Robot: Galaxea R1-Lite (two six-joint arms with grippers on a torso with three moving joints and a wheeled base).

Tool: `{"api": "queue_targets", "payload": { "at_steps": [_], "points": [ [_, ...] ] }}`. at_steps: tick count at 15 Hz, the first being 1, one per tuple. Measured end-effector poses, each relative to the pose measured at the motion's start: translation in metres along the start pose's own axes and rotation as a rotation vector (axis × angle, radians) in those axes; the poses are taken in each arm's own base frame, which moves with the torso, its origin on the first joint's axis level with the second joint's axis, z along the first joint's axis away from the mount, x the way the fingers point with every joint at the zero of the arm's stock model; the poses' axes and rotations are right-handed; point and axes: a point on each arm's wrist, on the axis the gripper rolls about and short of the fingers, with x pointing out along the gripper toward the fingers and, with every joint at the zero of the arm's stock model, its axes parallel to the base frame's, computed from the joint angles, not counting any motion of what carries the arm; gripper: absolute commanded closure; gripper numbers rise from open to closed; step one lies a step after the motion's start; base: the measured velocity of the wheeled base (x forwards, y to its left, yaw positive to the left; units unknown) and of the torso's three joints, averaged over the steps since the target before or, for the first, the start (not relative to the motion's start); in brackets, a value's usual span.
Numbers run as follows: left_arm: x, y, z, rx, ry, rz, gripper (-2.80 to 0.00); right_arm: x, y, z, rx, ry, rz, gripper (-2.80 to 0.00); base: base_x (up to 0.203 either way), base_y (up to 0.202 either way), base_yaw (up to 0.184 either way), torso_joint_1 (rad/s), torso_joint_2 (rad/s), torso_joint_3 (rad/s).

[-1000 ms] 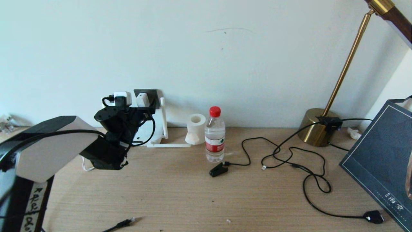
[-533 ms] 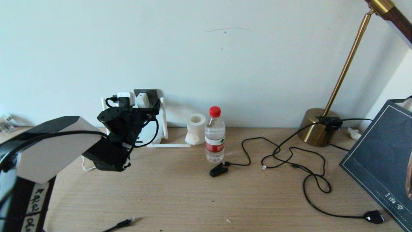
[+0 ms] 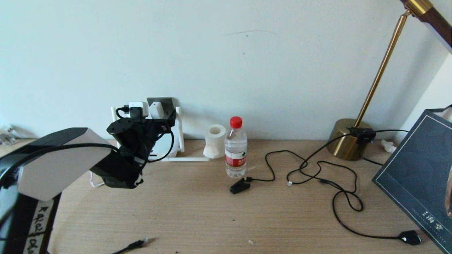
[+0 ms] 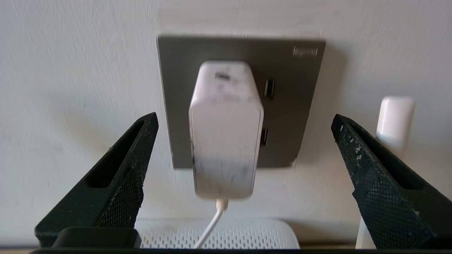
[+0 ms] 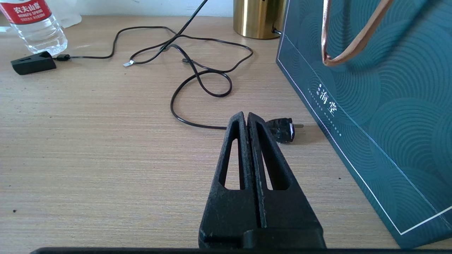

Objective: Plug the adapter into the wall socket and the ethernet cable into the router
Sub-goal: Pick up cable

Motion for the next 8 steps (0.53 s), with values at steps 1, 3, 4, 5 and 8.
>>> {"api": "queue_targets", "payload": {
  "at_steps": [1, 3, 4, 5, 8],
  "points": [
    [-0.002, 0.000, 0.000, -0.001, 0.003, 0.000, -2.80, 0.000, 0.000, 0.000, 0.000, 0.000, 0.000, 0.00, 0.000, 0.000, 0.000, 0.000, 0.00, 0.000],
    [-0.005, 0.001, 0.006, -0.001, -0.001, 0.000, -2.80, 0.000, 0.000, 0.000, -0.001, 0.000, 0.000, 0.00, 0.000, 0.000, 0.000, 0.000, 0.00, 0.000],
    [-0.007, 0.002, 0.012, -0.001, -0.006, -0.001, -2.80, 0.000, 0.000, 0.000, 0.000, 0.000, 0.000, 0.00, 0.000, 0.000, 0.000, 0.000, 0.00, 0.000],
    [-0.008, 0.002, 0.019, -0.001, -0.015, -0.005, -2.80, 0.000, 0.000, 0.000, 0.000, 0.000, 0.000, 0.00, 0.000, 0.000, 0.000, 0.000, 0.00, 0.000],
    [-0.017, 0.004, 0.041, -0.001, -0.030, -0.016, -2.80, 0.000, 0.000, 0.000, 0.000, 0.000, 0.000, 0.00, 0.000, 0.000, 0.000, 0.000, 0.00, 0.000]
  ]
}}
